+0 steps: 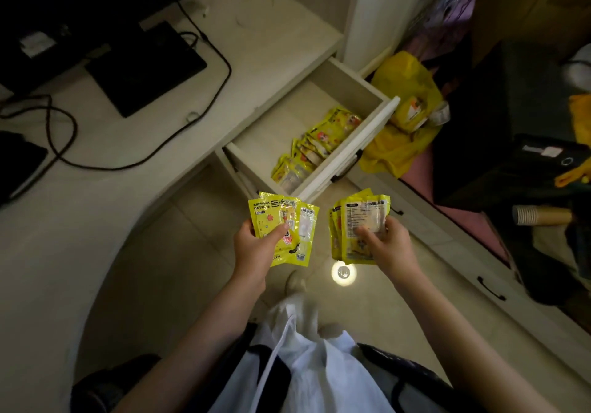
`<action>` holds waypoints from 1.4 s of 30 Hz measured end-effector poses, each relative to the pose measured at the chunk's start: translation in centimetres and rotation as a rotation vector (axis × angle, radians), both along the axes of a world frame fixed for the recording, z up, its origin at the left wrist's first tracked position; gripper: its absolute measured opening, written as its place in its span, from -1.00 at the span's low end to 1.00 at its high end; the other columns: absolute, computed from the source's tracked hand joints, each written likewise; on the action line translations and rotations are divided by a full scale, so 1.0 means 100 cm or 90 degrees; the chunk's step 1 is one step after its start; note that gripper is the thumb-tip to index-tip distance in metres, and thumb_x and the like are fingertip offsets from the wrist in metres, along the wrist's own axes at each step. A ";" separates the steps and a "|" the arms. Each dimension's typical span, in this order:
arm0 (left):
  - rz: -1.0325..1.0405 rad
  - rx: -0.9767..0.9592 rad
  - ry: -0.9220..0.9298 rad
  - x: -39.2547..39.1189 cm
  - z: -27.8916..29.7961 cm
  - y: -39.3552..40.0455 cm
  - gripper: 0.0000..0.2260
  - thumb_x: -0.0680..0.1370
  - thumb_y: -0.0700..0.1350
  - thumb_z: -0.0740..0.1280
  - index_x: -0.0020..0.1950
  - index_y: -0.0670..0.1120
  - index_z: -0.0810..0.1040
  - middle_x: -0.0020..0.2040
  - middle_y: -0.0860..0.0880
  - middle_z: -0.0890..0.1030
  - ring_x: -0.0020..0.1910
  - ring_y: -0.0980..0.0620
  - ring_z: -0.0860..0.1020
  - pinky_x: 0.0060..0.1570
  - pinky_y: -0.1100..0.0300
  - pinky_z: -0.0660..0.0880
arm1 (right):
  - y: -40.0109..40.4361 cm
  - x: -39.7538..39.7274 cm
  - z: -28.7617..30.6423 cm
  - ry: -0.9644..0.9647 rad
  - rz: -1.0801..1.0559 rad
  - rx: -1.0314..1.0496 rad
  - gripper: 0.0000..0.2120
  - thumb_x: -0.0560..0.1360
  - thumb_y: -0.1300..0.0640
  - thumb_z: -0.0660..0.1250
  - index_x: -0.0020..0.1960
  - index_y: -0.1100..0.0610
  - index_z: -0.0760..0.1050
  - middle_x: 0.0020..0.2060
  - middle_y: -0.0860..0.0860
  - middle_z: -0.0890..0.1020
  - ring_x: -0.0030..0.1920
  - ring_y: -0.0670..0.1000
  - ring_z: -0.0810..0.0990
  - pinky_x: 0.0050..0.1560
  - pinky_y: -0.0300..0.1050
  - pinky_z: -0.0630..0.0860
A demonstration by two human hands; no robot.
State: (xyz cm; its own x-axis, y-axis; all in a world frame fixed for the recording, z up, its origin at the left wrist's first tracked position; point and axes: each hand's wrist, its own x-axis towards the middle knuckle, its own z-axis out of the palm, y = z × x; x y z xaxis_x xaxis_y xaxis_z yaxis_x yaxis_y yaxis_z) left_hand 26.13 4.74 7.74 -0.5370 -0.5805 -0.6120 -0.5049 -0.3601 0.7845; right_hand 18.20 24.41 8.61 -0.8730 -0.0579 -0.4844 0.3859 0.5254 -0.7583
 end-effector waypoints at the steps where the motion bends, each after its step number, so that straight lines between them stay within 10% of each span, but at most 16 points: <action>1: -0.002 0.000 0.001 -0.011 0.000 -0.005 -0.75 0.39 -0.20 0.51 0.01 -0.07 0.56 -0.12 0.00 0.67 -0.22 0.10 0.64 -0.33 0.24 0.54 | -0.005 -0.012 0.002 0.004 -0.001 -0.003 -0.83 0.48 0.21 0.38 0.06 0.17 0.49 -0.26 -0.11 0.56 -0.29 -0.21 0.53 -0.45 -0.48 0.41; 17: 0.065 -0.012 -0.040 -0.159 -0.016 -0.008 -0.75 0.39 -0.15 0.51 -0.01 -0.03 0.53 -0.11 0.02 0.65 -0.18 0.08 0.64 -0.33 0.24 0.49 | -0.027 -0.192 -0.008 0.002 0.137 0.063 -0.73 0.46 0.05 0.40 0.08 0.15 0.50 -0.02 0.08 0.66 -0.03 0.10 0.64 0.01 0.15 0.59; 29: 0.296 0.062 -0.099 -0.248 -0.038 0.031 -0.61 0.15 0.06 0.59 -0.10 0.00 0.63 -0.14 -0.04 0.71 -0.09 -0.11 0.67 0.03 -0.17 0.58 | -0.028 -0.329 -0.020 -0.011 0.332 0.070 -0.75 0.47 0.03 0.38 0.08 0.10 0.46 -0.09 0.02 0.65 -0.10 0.05 0.66 -0.03 0.11 0.62; 42: 0.359 0.186 -0.175 -0.312 -0.094 -0.021 -0.72 0.28 -0.04 0.58 -0.09 0.00 0.60 0.00 -0.06 0.68 0.03 -0.09 0.62 0.12 -0.18 0.52 | -0.118 -0.403 -0.068 -0.057 0.446 0.141 -0.69 0.50 0.07 0.35 0.20 0.15 0.44 0.05 0.08 0.62 0.03 0.09 0.61 -0.04 -0.02 0.59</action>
